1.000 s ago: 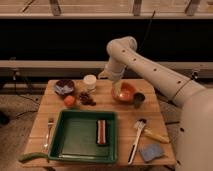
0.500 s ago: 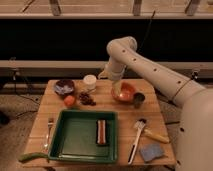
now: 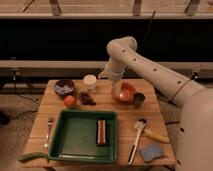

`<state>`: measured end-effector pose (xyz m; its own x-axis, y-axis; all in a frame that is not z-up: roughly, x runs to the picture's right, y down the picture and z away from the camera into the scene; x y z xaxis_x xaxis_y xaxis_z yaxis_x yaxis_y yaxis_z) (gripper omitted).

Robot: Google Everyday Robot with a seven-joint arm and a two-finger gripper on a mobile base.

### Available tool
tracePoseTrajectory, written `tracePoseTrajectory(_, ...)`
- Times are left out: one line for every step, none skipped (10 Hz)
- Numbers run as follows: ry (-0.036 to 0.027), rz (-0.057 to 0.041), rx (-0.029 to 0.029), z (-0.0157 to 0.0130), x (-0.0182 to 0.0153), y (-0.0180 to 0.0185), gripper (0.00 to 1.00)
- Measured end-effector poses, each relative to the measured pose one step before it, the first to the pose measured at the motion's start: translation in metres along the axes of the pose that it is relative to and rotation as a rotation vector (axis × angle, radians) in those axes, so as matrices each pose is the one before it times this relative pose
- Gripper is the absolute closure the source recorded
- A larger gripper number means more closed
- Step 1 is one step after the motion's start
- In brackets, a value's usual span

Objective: Place grapes in tray

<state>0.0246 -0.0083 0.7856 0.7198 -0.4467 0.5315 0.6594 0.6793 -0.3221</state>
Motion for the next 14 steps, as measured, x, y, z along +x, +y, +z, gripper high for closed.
tracePoseTrajectory(-0.00005, -0.00007, -0.00006, 0.00005, -0.00004, -0.00002, 0.2)
tracePoseTrajectory(0.0, -0.00012, -0.00001, 0.00001, -0.00004, -0.00004, 0.2)
tracePoseTrajectory(-0.00002, -0.00002, -0.00007, 0.00002, -0.00003, 0.0, 0.2)
tracePoseTrajectory(-0.00074, 0.00019, -0.00044, 0.00056, -0.00001, 0.00013, 0.2)
tracePoseTrajectory(0.00011, 0.0, 0.00006, -0.0001, 0.00001, -0.00001, 0.2)
tracePoseTrajectory(-0.00005, -0.00016, -0.00012, 0.0001, -0.00006, -0.00002, 0.2)
tracePoseTrajectory(0.00012, 0.00012, -0.00009, -0.00006, 0.00011, -0.00004, 0.2)
tracePoseTrajectory(0.00183, -0.00051, -0.00278, 0.00035, 0.00145, -0.00009, 0.2)
tracePoseTrajectory(0.0028, -0.01049, -0.01036, 0.00247, 0.00108, -0.00341, 0.2)
tracePoseTrajectory(-0.00325, -0.02101, -0.02119, 0.01201, -0.00248, -0.00951, 0.2)
tracePoseTrajectory(-0.00481, -0.01773, -0.01925, 0.01654, -0.00496, -0.0104, 0.2)
tracePoseTrajectory(-0.0051, -0.01479, -0.01711, 0.01607, -0.00374, -0.00851, 0.2)
tracePoseTrajectory(-0.00777, -0.01823, -0.02562, 0.02546, -0.00233, -0.01141, 0.2)
tracePoseTrajectory(-0.00592, -0.01309, -0.01665, 0.01892, -0.00028, -0.00977, 0.2)
